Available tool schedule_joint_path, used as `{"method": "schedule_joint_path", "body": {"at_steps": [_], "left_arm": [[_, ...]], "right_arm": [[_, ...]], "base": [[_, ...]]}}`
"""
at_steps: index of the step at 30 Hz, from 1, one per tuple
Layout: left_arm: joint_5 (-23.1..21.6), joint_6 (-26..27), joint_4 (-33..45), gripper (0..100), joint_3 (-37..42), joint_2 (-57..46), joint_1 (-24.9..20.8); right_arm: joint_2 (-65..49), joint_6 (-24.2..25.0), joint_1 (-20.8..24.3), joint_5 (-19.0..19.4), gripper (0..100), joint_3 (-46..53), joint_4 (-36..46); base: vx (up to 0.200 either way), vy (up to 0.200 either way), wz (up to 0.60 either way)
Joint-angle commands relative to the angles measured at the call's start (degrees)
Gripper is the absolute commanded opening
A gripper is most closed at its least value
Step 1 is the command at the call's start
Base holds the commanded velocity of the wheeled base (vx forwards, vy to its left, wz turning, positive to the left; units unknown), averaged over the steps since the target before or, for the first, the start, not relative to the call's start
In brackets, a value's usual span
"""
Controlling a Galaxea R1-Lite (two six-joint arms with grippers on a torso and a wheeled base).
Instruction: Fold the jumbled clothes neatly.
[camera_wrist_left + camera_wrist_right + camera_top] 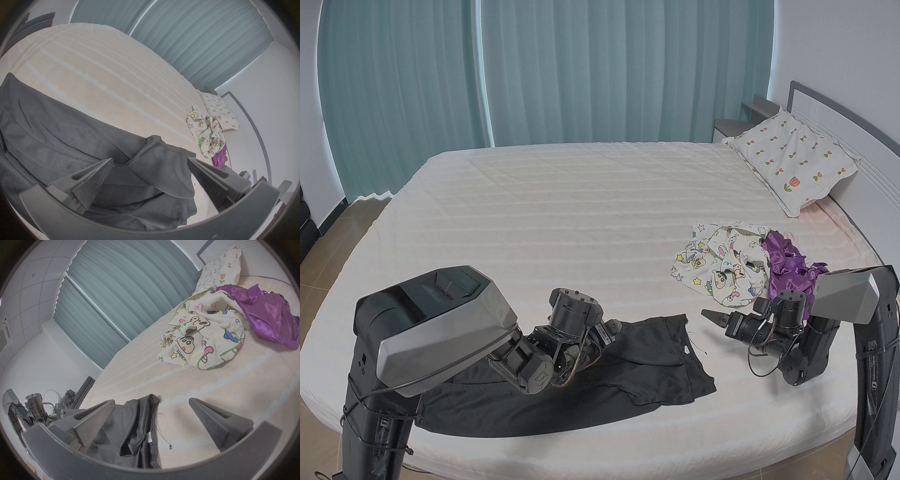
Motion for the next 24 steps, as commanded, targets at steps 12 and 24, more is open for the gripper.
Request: {"method": "schedule_joint_path", "body": {"at_steps": [12,24], "left_arm": [[0.13,0.46,0.02,100,-1.08,3.21,0.48],[-0.14,4.15,0.55,100,2.09,2.68,0.21]], "right_arm": [[0.40,-0.06,0.18,0.03,100,-0.10,0.03],[0.40,0.12,0.09,0.03,100,-0.45,-0.06]], "base": [[0.000,0.000,0.00],[0.000,0.000,0.00]]}}
